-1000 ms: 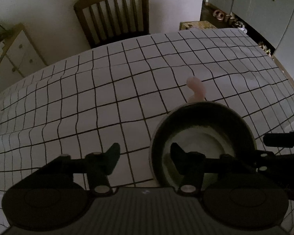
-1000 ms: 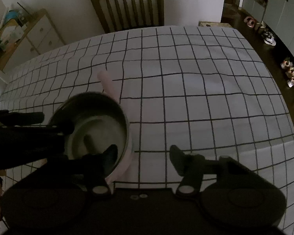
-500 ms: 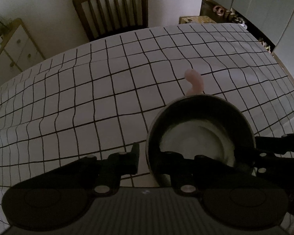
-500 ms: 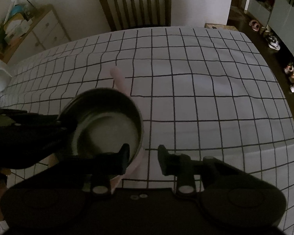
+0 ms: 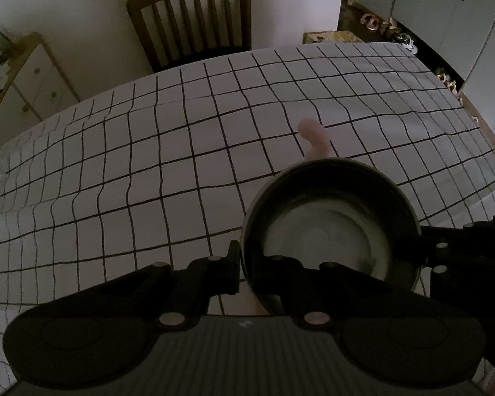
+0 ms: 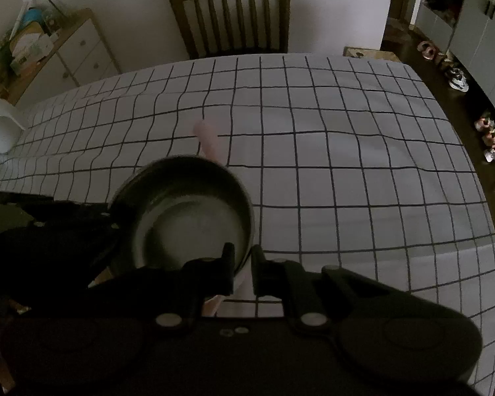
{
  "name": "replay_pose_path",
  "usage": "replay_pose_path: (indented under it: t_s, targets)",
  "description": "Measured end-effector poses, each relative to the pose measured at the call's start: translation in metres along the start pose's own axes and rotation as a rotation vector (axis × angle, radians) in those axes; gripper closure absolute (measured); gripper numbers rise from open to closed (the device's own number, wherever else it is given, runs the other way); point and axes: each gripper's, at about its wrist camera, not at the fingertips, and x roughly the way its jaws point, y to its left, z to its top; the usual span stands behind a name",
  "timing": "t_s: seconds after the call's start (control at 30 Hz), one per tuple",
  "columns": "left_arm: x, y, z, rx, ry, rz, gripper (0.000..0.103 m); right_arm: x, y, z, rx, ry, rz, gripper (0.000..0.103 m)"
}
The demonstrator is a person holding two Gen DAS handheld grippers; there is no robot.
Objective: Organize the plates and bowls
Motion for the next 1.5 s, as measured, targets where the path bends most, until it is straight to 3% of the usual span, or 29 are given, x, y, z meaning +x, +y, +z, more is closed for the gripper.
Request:
replay_pose_path:
  t_s: [0.37, 0.77, 1.1, 1.5]
  targets:
    - [-0.033, 0.008, -0.012, -0.020, -0.021, 0.006, 0.099, -0.018, 0.001, -0.002, 0.007, -0.022, 0.018, 0.094]
    - [-0.105, 0.019, -0.039, -0.035, -0.068, -0.004, 0.099, -0.073, 0.011, -0.019, 0.007, -0.071, 0.057, 0.094]
    - [-0.165, 0.024, -0.079, -0.020, -0.088, -0.006, 0.099, -0.123, 0.033, -0.052, -0.015, -0.089, 0.059, 0.094]
    - [-0.201, 0.034, -0.137, -0.022, -0.076, -0.016, 0.098, -0.157, 0.057, -0.103, -0.008, -0.097, 0.078, 0.094]
